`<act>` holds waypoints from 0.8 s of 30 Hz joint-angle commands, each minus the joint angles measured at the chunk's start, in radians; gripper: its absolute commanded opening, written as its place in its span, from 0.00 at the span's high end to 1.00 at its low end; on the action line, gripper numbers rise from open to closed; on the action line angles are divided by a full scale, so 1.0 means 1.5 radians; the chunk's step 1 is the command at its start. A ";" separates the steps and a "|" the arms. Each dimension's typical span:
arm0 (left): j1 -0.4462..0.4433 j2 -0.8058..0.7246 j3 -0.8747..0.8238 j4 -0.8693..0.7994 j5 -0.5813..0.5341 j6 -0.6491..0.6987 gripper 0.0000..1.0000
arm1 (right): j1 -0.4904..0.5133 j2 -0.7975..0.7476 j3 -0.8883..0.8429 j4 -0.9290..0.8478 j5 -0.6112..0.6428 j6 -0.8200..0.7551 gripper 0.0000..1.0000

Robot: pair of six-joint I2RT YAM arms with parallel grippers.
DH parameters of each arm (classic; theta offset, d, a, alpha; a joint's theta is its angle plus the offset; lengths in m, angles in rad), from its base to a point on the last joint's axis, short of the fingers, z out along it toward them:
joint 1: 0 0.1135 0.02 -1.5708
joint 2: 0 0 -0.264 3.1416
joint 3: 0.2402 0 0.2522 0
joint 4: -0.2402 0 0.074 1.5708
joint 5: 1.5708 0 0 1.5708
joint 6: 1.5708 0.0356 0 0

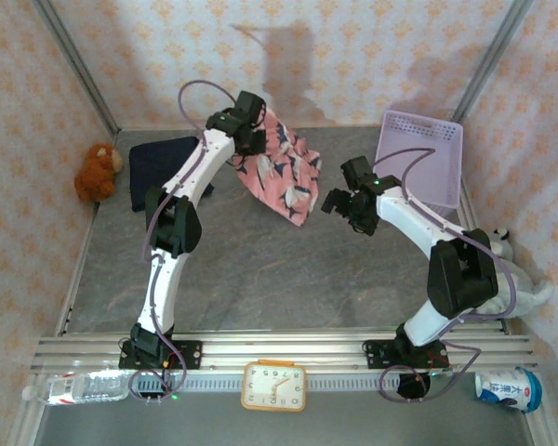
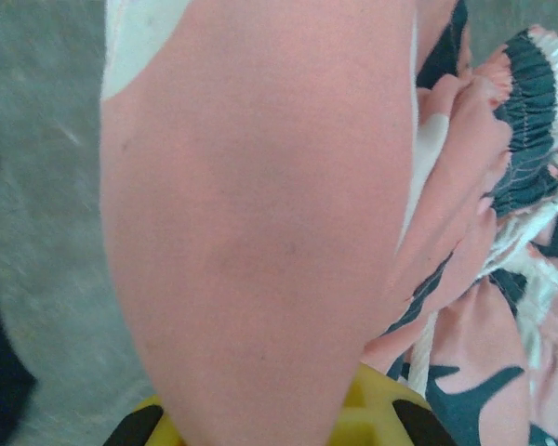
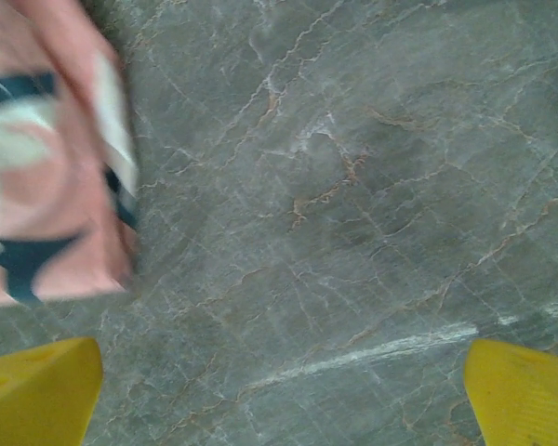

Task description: Fold and stack the mixed laundry pile

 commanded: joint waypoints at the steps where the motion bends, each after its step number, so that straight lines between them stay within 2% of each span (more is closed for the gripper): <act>1: 0.037 0.015 0.080 -0.111 -0.030 0.037 1.00 | -0.003 0.006 -0.010 -0.017 0.040 0.023 0.01; 9: 0.124 -0.009 0.080 -0.104 0.010 0.024 1.00 | -0.002 0.039 0.011 -0.040 0.047 0.025 0.01; 14: 0.157 -0.031 0.080 -0.122 0.034 0.040 1.00 | -0.003 0.062 0.021 -0.036 0.043 0.027 0.01; 24: 0.232 -0.076 0.075 -0.161 0.014 0.089 1.00 | -0.003 0.112 0.067 -0.028 0.028 0.016 0.01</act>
